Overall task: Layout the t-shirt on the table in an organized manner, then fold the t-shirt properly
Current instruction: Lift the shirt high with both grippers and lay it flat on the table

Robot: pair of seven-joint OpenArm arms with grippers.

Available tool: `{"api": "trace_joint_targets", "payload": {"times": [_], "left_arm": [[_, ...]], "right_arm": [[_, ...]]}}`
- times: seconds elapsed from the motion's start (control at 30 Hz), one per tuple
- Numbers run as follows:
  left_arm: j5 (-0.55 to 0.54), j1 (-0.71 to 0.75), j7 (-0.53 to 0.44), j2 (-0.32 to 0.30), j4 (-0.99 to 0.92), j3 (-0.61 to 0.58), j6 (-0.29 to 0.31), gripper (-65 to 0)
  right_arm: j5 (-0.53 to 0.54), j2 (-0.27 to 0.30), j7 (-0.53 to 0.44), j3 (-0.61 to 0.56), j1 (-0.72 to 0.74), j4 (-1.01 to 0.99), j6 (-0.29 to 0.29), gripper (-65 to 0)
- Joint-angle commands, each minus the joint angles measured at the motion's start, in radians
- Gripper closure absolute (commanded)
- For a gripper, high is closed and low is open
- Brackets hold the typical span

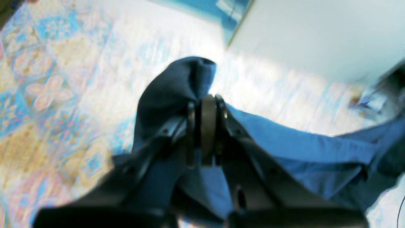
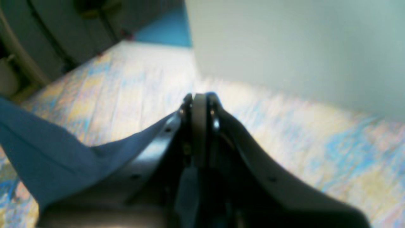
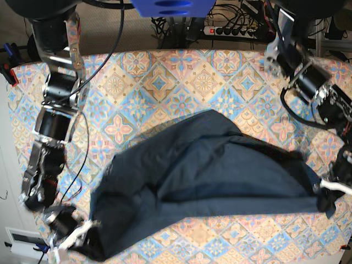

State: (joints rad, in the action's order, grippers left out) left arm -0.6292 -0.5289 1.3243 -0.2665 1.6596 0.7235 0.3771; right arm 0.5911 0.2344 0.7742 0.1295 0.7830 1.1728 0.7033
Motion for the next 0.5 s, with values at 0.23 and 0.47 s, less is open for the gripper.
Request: {"api": "trace_joint_targets", "payload": {"times": [0.23, 0.47], "left_arm": [[-0.002, -0.371, -0.052, -0.007, -0.255, 0.000, -0.003, 0.0], [-0.010, -0.511, -0.084, -0.007, -0.356, 0.000, 0.001, 0.0]], "right_arm": [[0.017, 0.069, -0.038, 0.008, 0.336, -0.179, -0.005, -0.4], [0.022, 0.135, -0.037, 0.012, 0.395, -0.167, -0.005, -0.4]]}}
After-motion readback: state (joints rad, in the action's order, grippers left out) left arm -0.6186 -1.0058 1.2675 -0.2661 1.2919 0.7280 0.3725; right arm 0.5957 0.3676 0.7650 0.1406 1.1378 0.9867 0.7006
